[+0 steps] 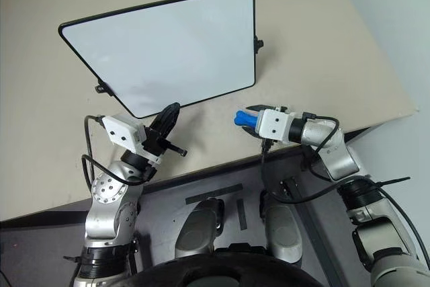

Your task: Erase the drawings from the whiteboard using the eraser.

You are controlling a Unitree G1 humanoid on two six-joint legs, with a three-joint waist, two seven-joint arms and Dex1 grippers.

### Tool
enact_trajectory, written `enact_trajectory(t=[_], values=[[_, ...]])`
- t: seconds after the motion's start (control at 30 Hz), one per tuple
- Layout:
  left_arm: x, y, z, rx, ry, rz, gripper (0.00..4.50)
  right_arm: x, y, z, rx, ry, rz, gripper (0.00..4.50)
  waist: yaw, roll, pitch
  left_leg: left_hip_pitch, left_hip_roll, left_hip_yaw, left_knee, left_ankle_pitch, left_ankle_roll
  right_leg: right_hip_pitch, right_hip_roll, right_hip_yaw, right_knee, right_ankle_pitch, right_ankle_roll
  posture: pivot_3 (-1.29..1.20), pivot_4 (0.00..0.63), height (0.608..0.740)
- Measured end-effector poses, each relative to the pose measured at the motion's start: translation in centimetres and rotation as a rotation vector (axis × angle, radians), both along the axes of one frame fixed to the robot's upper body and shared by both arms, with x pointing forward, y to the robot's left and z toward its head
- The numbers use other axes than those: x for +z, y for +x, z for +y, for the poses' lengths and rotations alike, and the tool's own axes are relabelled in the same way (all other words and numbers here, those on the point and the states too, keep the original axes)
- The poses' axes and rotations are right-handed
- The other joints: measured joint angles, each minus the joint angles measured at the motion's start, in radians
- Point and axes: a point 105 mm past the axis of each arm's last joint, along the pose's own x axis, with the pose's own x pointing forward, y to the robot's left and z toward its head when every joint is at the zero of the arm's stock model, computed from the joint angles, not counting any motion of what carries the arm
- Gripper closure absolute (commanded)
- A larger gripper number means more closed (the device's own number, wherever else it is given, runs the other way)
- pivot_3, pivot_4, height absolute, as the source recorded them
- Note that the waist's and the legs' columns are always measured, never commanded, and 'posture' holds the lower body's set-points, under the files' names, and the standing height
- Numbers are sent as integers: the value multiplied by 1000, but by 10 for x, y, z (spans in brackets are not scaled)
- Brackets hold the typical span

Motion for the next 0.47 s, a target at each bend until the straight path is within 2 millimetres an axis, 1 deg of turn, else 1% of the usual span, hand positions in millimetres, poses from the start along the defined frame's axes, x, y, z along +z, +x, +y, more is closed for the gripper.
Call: enact_trajectory(t=[0.03,0.07,0.1,0.27,0.33,0.4,0.47], values=[[0,0,3,1,10,3,4500,4,0,1,-7,15,-3,637,0,0,0,0,0,0,0,0,0,0,0,0,0,1,-2,0,150,740],[0,1,6,8,14,4,4500,8,1,2,-14,27,-11,370,0,0,0,0,0,0,0,0,0,0,0,0,0,3,-5,0,150,740],[1,1,8,11,16,3,4500,13,1,0,-29,52,-18,33,1,0,0,0,0,0,0,-1,0,0,0,0,-1,3,-4,0,150,740],[0,1,10,7,21,23,4500,34,-2,-9,-86,205,-10,33,7,0,0,-1,-1,0,0,-2,0,0,0,0,-1,1,-2,0,150,740],[-1,-1,12,6,26,35,4500,34,-3,-16,-120,236,13,33,7,0,0,-1,-1,0,0,-2,0,0,0,0,-1,0,-2,0,150,740],[0,-1,15,9,29,39,4500,28,-3,-22,-153,243,36,33,8,0,0,-1,-1,0,0,-2,0,0,0,1,-1,0,-2,0,150,740],[1,1,15,4,32,42,4500,23,-6,-24,-168,248,49,33,8,0,0,-1,-1,0,0,-2,0,0,0,1,-1,1,-3,0,150,740]])
